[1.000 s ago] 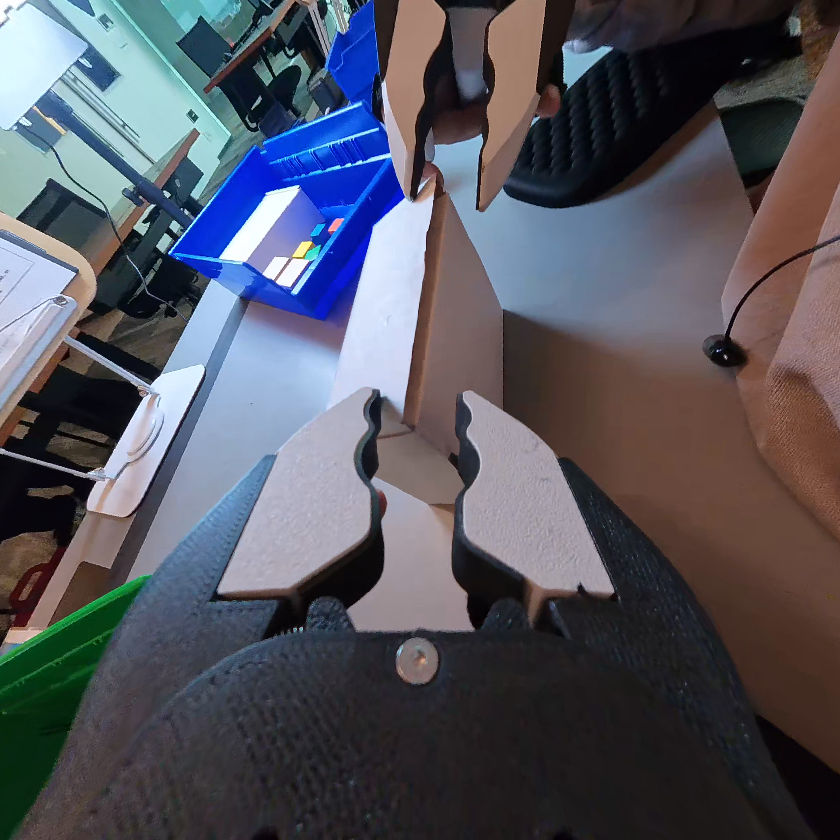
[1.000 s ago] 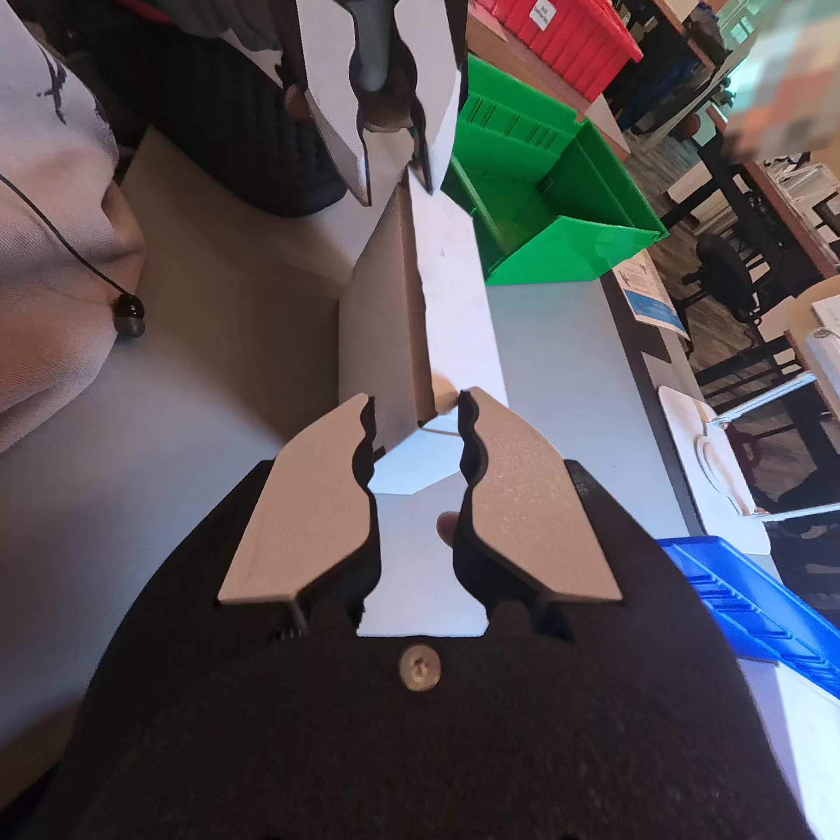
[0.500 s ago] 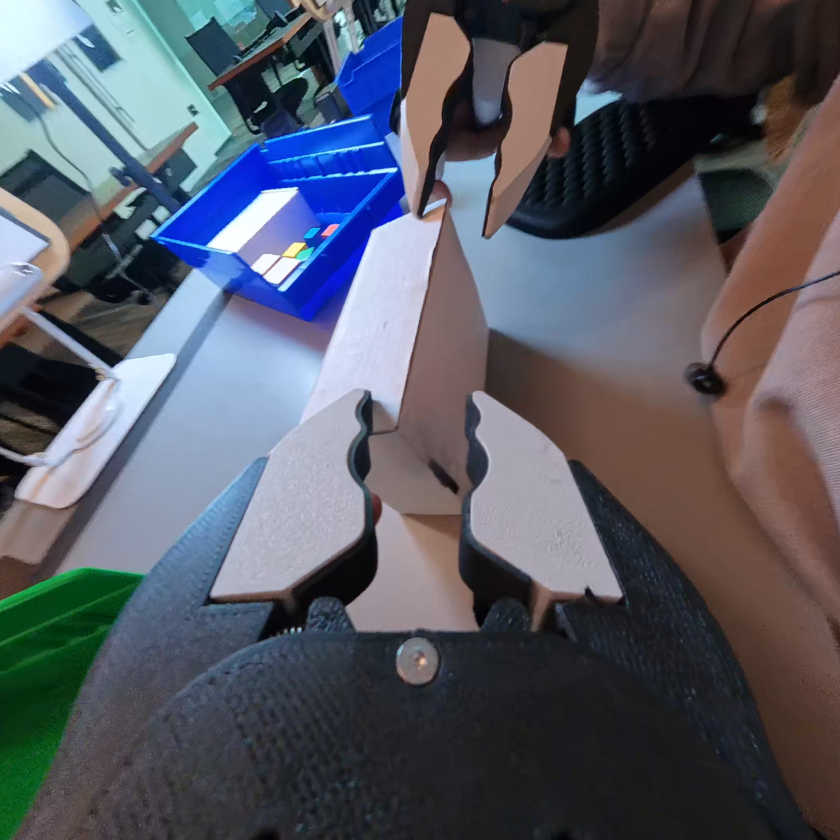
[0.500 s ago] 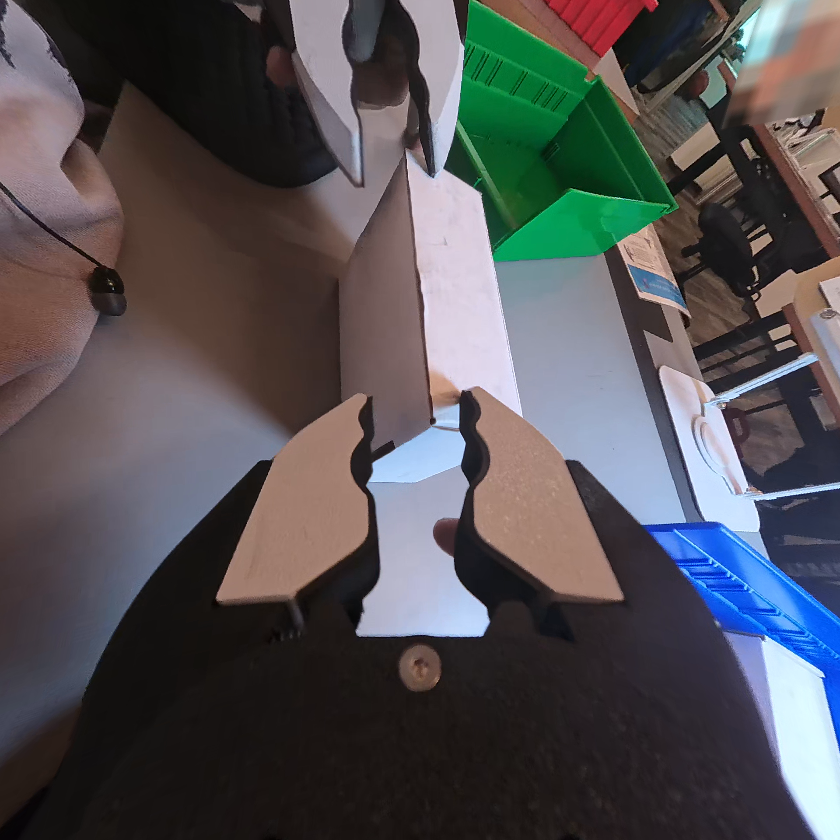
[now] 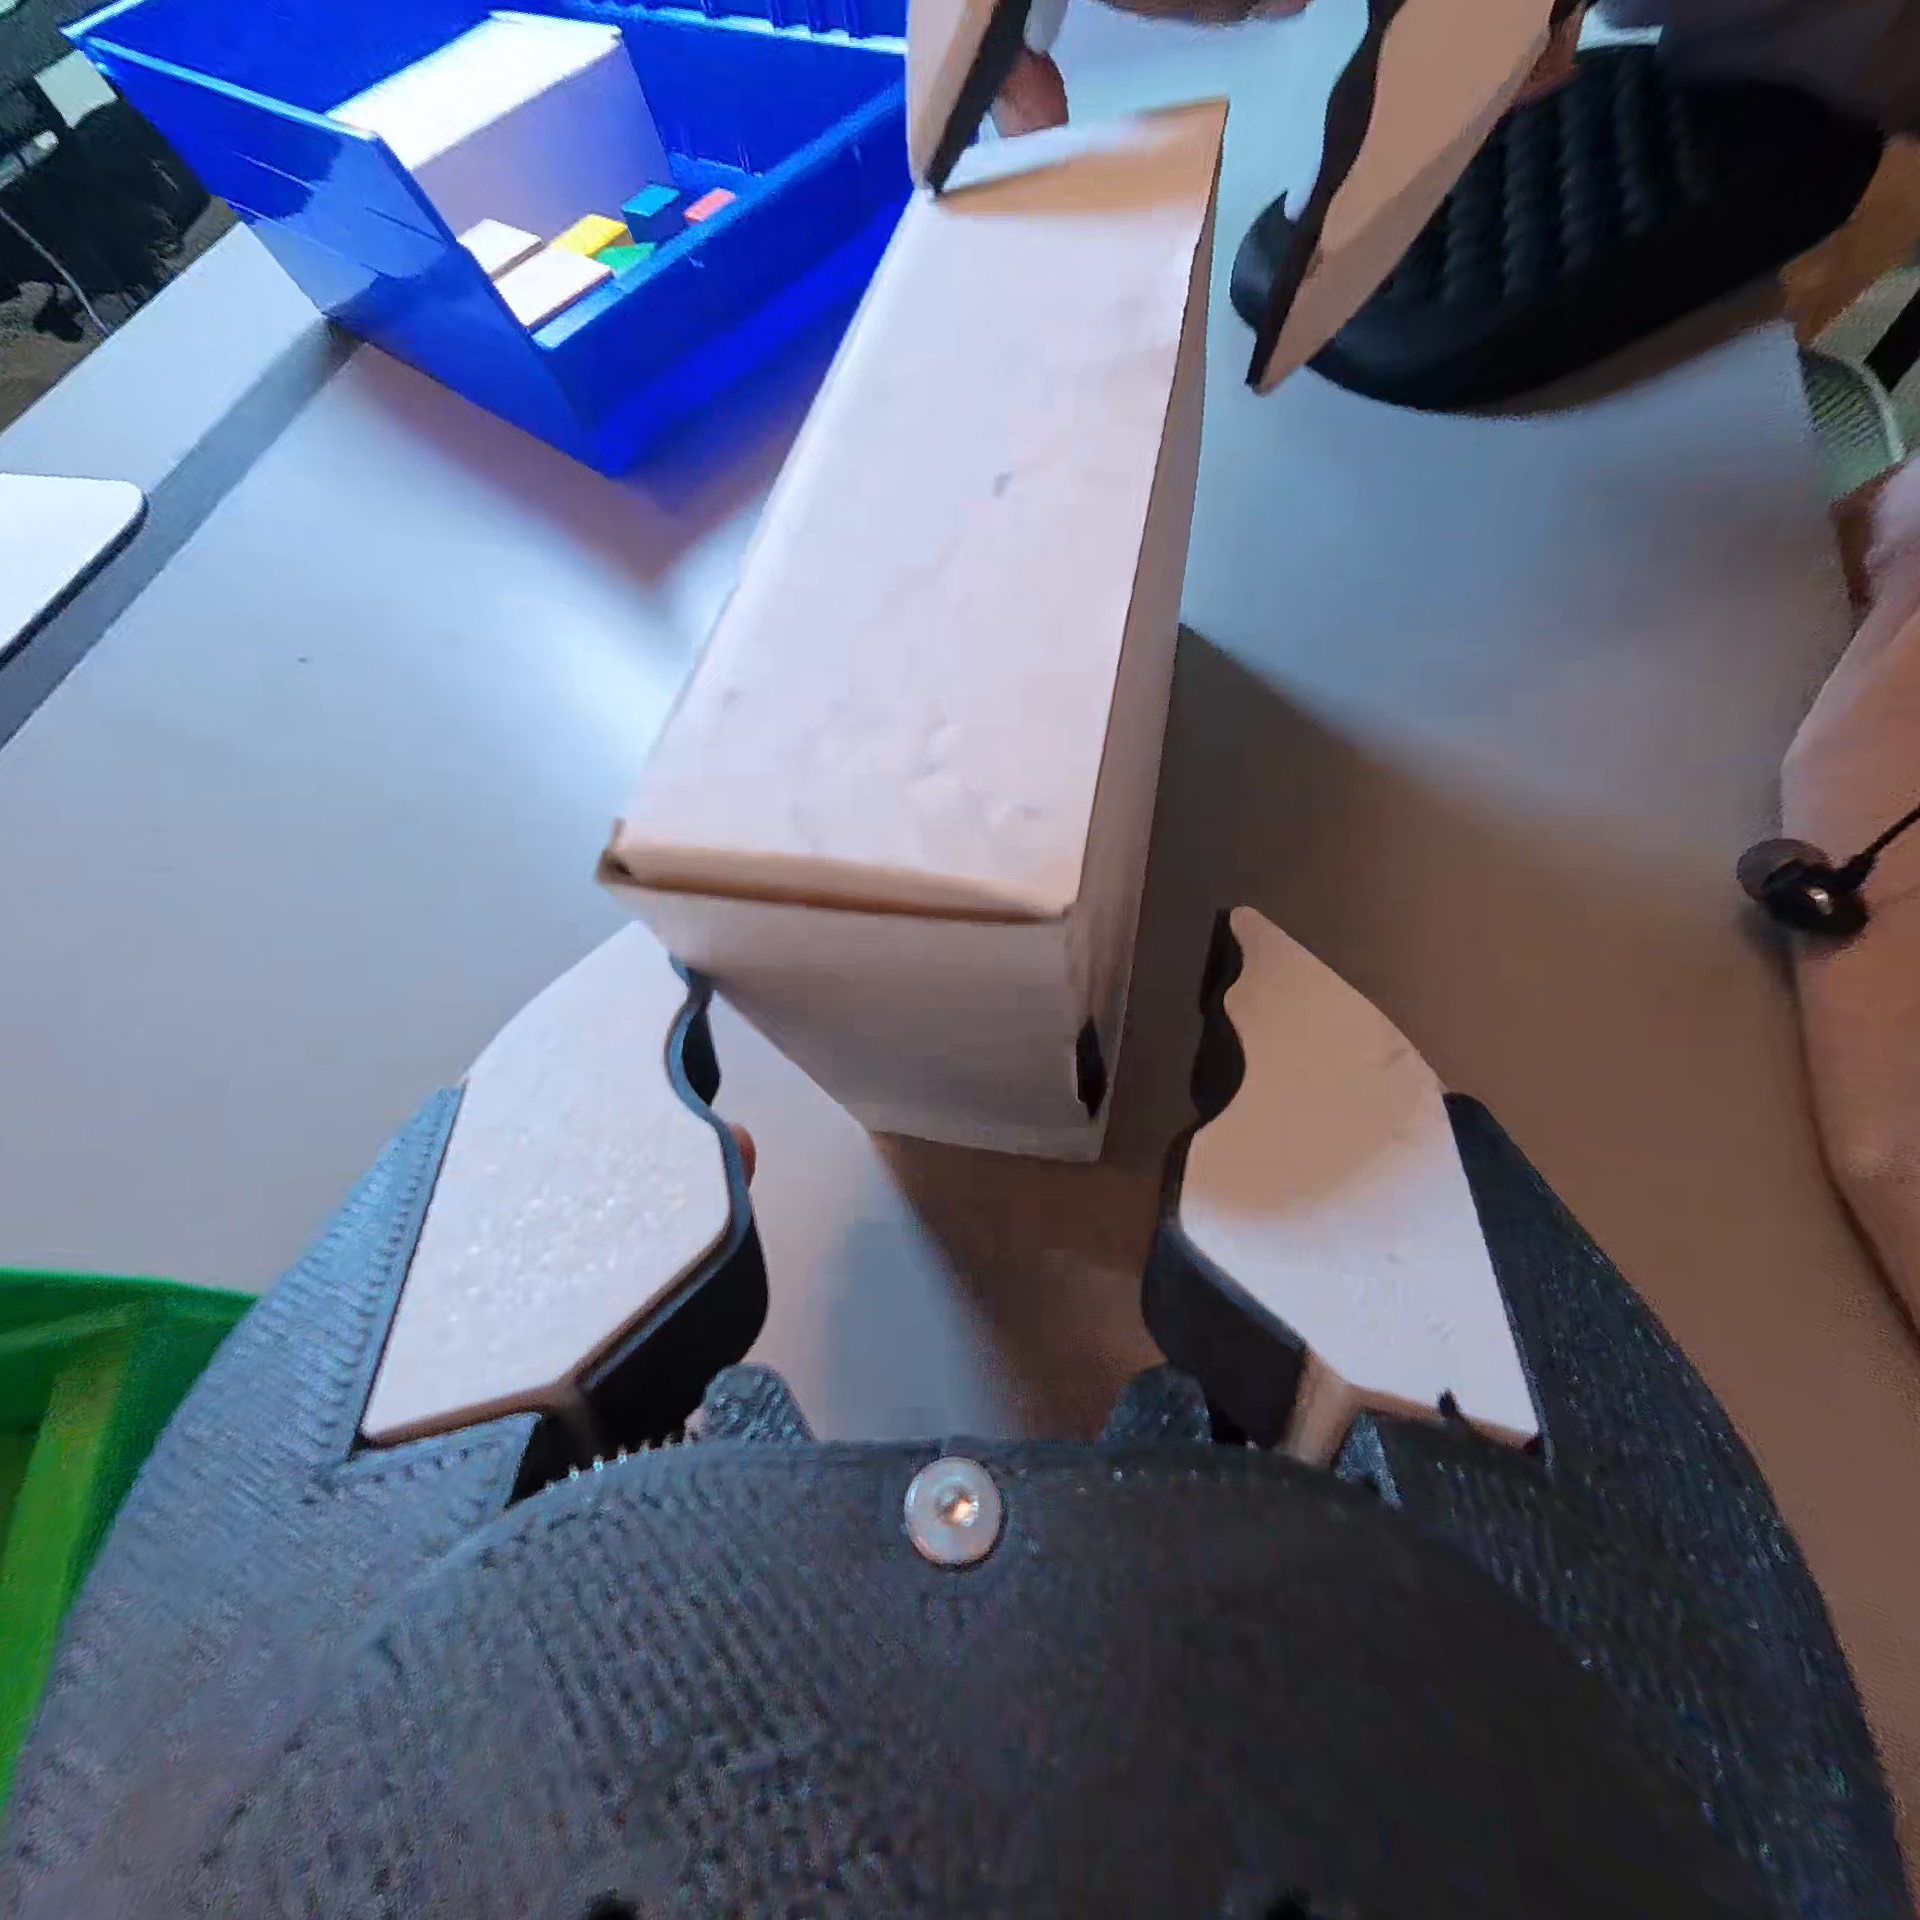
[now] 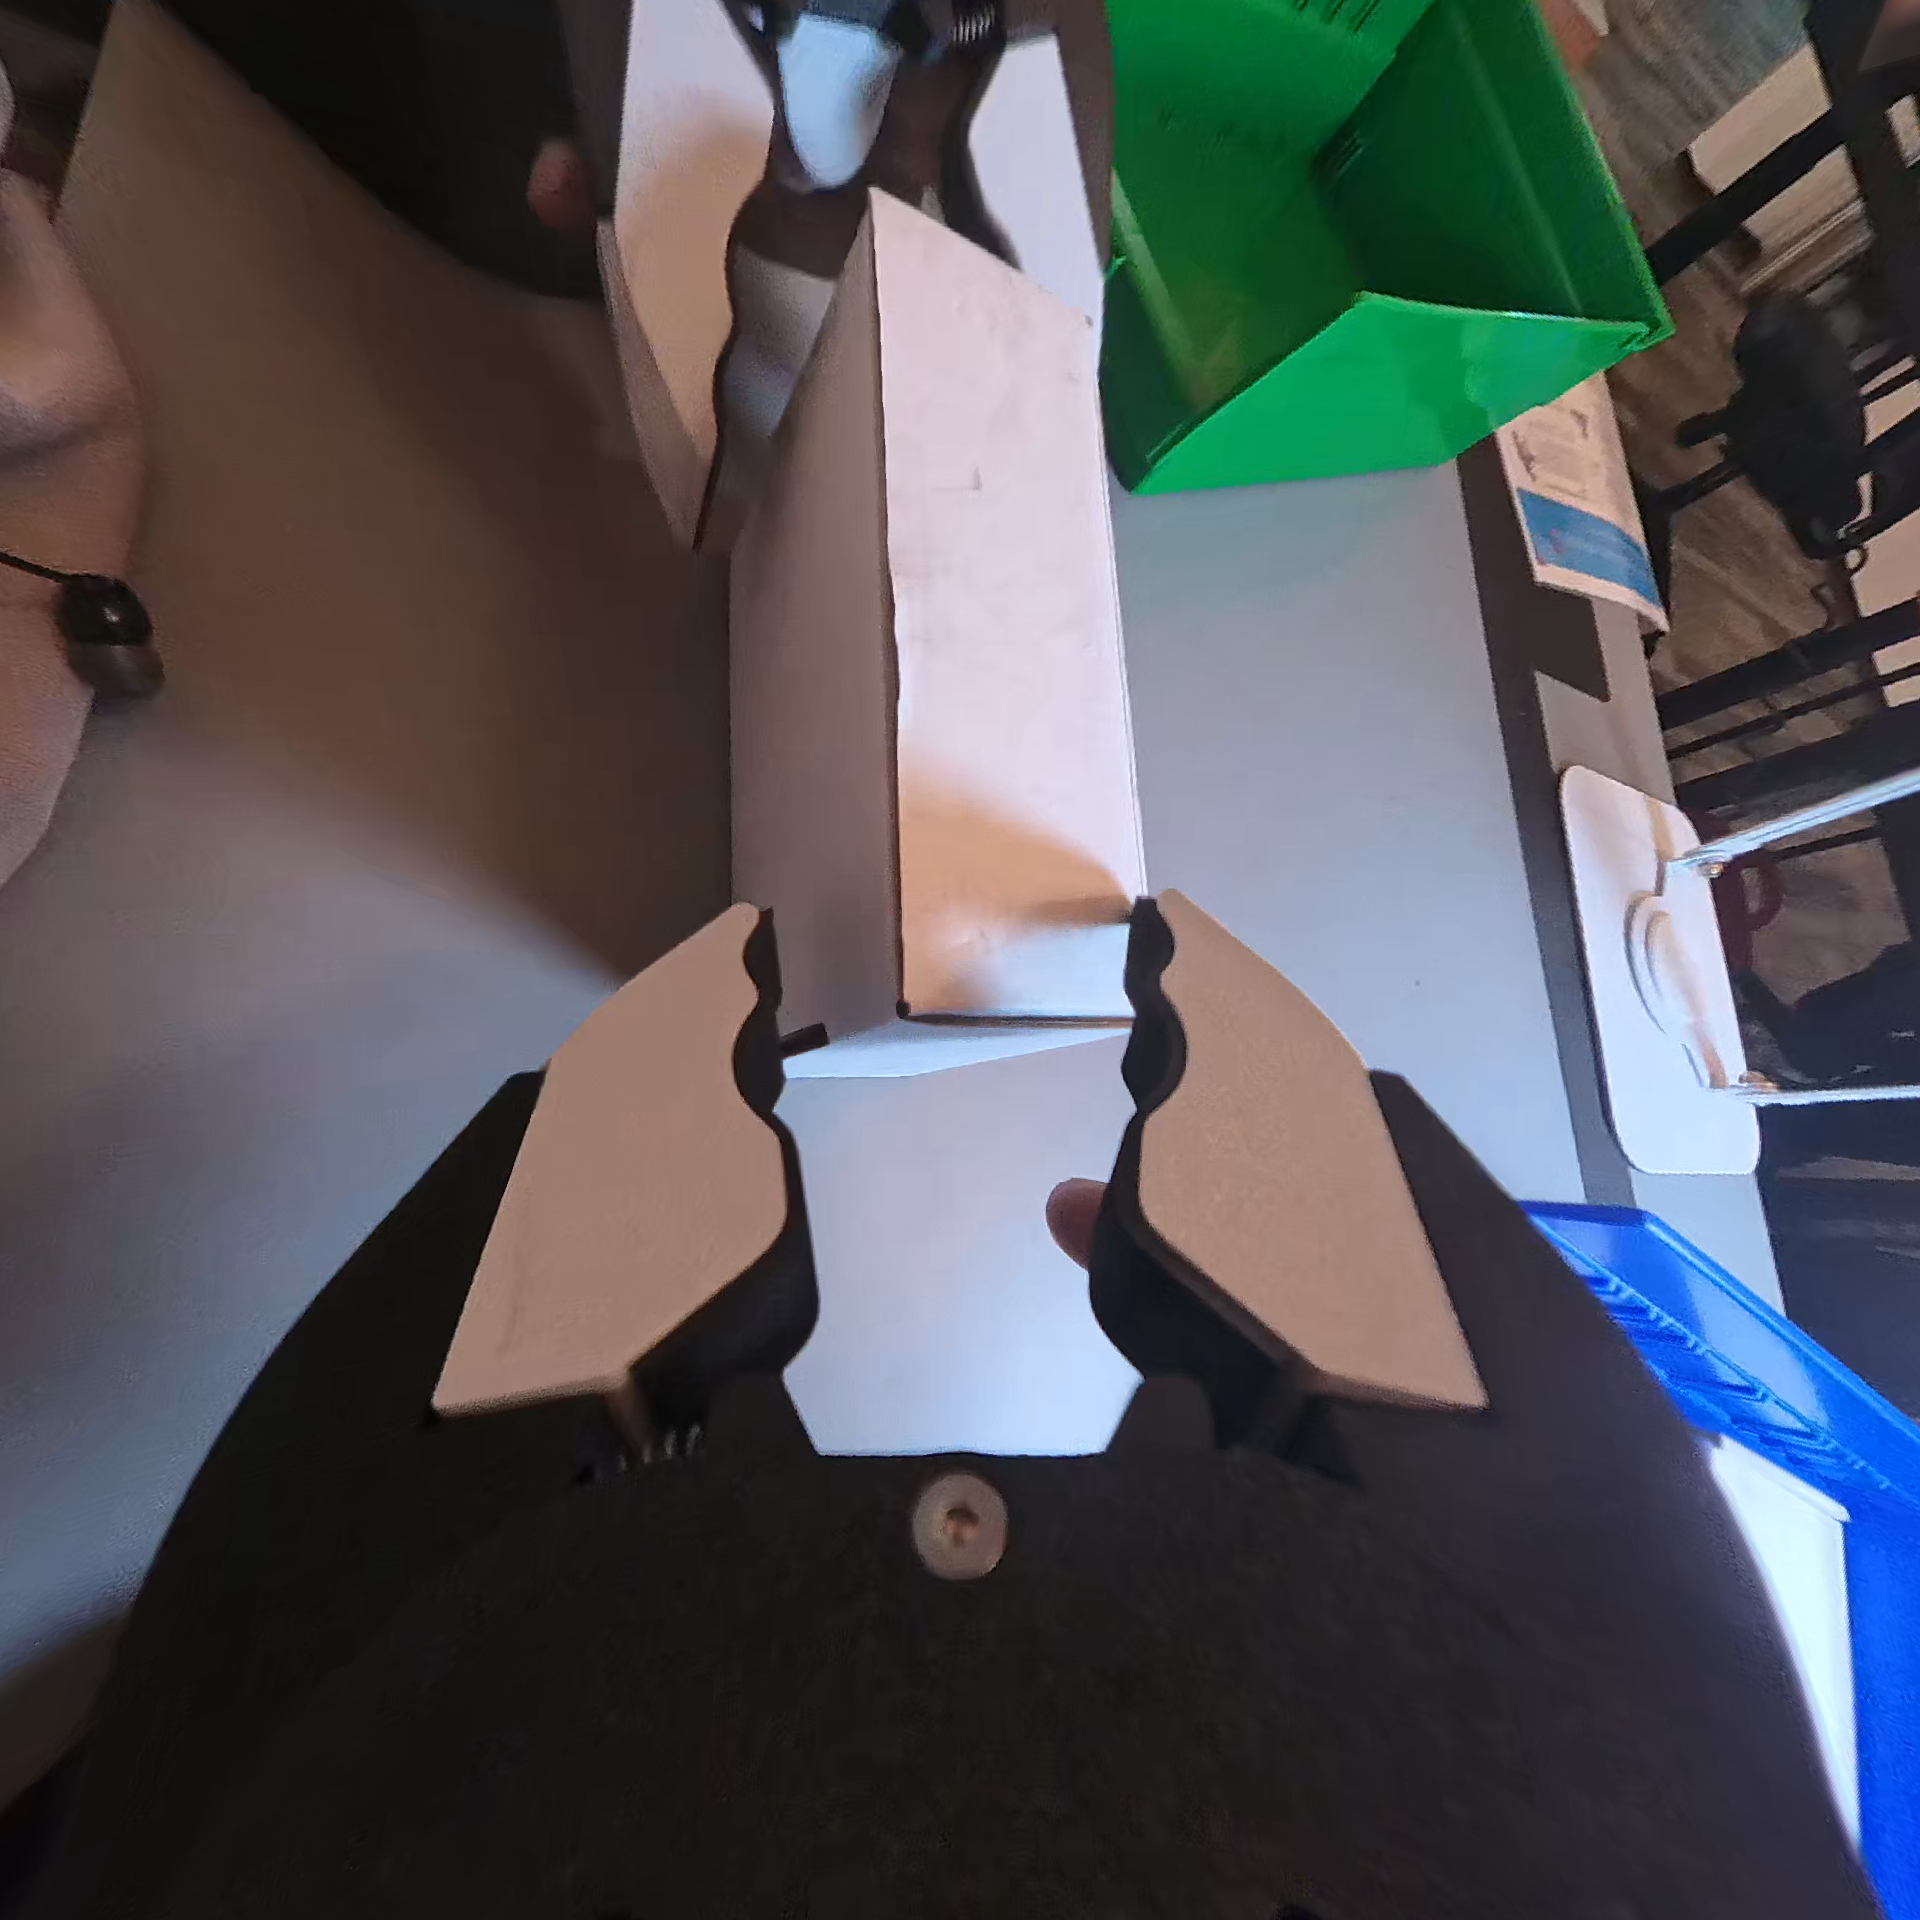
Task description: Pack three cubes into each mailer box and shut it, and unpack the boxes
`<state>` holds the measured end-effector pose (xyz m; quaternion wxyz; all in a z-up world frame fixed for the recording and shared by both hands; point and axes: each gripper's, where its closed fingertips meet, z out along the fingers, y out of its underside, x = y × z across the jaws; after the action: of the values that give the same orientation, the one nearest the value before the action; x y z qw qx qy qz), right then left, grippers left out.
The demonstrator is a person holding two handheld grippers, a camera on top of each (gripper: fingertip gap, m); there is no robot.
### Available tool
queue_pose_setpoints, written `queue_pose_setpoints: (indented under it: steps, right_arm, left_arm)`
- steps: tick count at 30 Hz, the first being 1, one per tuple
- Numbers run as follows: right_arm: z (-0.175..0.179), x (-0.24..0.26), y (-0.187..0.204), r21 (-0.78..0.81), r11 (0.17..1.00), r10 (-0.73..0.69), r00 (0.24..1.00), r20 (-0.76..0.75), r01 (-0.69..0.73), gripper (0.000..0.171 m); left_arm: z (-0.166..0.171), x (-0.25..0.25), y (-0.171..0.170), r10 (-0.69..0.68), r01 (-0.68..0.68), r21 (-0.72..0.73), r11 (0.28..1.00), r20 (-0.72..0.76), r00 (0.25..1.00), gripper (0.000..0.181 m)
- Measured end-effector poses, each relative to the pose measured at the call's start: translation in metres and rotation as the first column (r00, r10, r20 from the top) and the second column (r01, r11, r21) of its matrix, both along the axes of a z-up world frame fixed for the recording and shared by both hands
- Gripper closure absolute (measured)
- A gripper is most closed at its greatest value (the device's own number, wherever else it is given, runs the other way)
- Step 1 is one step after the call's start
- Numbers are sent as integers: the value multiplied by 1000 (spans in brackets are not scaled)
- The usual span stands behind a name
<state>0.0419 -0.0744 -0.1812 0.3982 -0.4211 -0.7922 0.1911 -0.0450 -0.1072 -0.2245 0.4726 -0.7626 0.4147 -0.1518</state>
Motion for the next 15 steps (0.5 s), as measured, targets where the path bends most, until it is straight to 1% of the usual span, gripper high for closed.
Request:
queue_pose_setpoints:
  steps: [1, 2, 6, 9, 10, 12, 15]
  right_arm:
    - [1, 0, 0, 5, 1000, -2, 1000, -4, 2, 110]
    - [2, 0, 3, 20, 1000, -10, 1000, -8, 10, 116]
    - [4, 6, 5, 43, 999, -24, 999, -23, 25, 116]
    - [7, 14, 11, 86, 994, -63, 998, -2, 62, 110]
    - [10, 16, 13, 120, 990, -77, 997, 9, 75, 106]
    - [16, 17, 14, 187, 978, -94, 995, 27, 87, 105]
    - [16, 13, 12, 292, 952, -123, 989, 88, 93, 101]
  left_arm:
    - [-2, 1, 4, 9, -8, 16, 1000, -21, 1000, 93]
    - [-2, 0, 7, 14, -12, 47, 999, -49, 999, 102]
    - [1, 4, 13, 11, -1, 108, 994, -92, 996, 103]
    - [5, 4, 20, 36, -4, 188, 982, -167, 985, 105]
    - [7, 5, 23, 50, -6, 220, 975, -196, 979, 106]
    - [12, 8, 28, 73, -3, 270, 963, -248, 966, 107]
    - [21, 17, 36, 87, 43, 362, 931, -334, 939, 107]
